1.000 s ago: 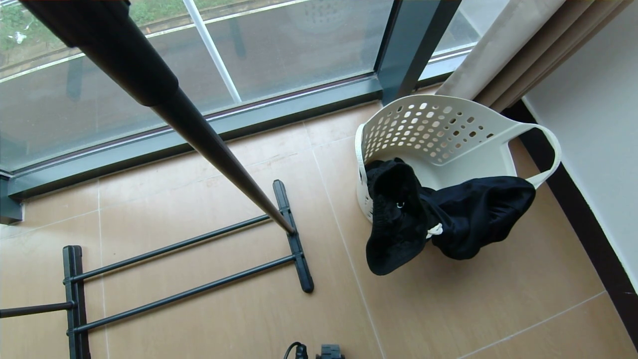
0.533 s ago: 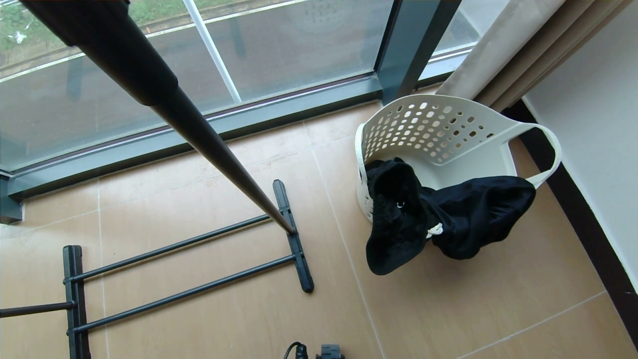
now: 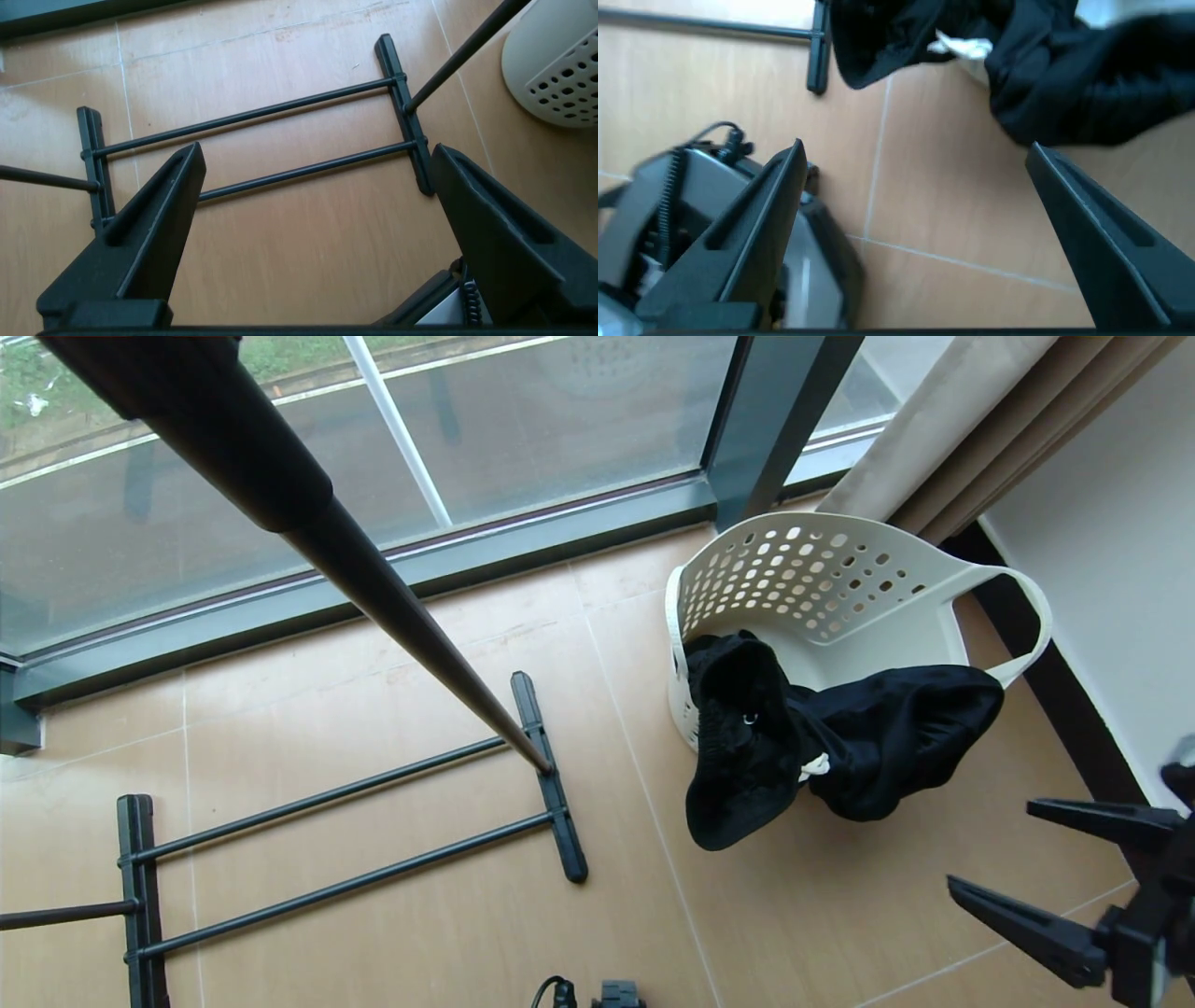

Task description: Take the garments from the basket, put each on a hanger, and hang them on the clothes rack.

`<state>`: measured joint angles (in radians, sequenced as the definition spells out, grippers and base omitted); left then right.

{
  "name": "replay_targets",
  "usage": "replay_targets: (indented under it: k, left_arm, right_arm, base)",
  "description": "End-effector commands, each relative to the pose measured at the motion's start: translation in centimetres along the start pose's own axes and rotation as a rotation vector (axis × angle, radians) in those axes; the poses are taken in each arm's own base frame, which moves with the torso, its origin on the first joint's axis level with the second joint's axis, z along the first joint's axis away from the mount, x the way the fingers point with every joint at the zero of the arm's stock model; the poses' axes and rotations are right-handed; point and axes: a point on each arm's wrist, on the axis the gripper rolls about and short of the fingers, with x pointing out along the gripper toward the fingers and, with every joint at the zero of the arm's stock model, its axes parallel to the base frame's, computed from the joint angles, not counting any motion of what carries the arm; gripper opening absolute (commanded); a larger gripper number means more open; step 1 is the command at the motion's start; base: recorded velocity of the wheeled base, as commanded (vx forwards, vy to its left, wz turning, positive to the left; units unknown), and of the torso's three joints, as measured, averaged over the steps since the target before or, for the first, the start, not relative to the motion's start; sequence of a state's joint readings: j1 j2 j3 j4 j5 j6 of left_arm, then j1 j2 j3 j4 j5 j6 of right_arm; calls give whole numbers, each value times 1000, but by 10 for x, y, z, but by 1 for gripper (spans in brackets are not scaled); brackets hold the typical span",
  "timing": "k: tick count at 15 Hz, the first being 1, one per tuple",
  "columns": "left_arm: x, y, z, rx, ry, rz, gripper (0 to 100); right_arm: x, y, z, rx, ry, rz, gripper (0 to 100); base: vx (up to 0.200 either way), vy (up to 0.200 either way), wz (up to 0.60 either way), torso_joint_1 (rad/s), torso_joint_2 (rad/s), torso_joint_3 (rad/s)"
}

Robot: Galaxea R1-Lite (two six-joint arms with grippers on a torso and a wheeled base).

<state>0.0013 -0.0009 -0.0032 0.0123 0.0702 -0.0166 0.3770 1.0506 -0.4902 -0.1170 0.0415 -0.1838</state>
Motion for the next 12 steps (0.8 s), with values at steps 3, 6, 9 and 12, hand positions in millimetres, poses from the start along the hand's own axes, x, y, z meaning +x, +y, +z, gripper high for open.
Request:
replay_targets:
  k: [3, 6, 9, 12]
  left_arm:
    - [0, 0, 0, 0, 1, 1, 100]
    - [0, 0, 0, 0, 1, 1, 100]
    - [0, 0, 0, 0, 1, 1, 100]
    - [0, 0, 0, 0, 1, 1, 100]
  right_arm:
    - [109, -12, 57, -250, 117, 34, 100]
    - [138, -17, 75, -390, 126, -20, 100]
    - [164, -17, 83, -402, 152, -71, 100]
    - [191, -19, 97, -404, 135, -100, 100]
  base:
    - [0, 0, 0, 0, 0, 0]
    - [0, 0, 0, 0, 0, 0]
    - [0, 0, 0, 0, 0, 0]
    - [0, 0, 0, 0, 0, 0]
